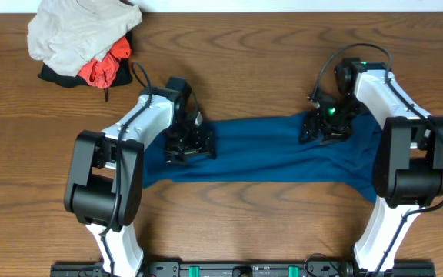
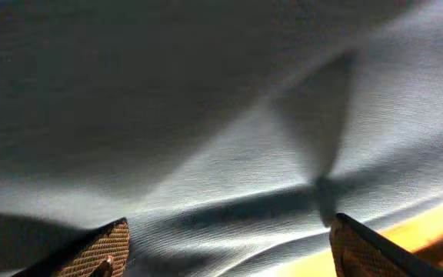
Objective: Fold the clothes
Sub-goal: 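Pull the shirt outward with both grippers toward its ends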
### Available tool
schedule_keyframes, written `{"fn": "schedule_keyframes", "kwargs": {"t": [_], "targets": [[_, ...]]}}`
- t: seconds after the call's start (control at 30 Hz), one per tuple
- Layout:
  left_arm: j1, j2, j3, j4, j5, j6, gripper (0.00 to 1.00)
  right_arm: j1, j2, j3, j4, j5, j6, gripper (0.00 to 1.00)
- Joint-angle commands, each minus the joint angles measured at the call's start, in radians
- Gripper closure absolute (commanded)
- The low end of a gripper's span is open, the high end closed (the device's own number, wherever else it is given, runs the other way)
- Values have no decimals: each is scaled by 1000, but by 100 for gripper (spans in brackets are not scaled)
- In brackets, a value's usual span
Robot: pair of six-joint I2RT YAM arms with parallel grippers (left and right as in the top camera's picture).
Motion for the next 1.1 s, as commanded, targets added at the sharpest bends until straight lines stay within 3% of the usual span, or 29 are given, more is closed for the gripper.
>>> {"fn": "schedule_keyframes", "kwargs": {"t": [0.0, 0.3, 0.63, 0.83, 1.07], "targets": [[51, 12, -6, -10, -146, -5, 16, -35, -26, -21, 2, 87, 42, 34], [186, 12, -6, -9, -146, 44, 16, -105, -26, -111, 88, 103, 76, 34], [212, 9, 14, 22, -146, 89, 16, -137, -27, -105, 91, 245, 175, 35], [212, -47, 77, -34, -146, 101, 16, -137, -27, -57, 74, 245, 199, 35], [212, -230, 90, -97, -180, 82, 15, -138, -27, 97, -40, 252, 213, 35]]}}
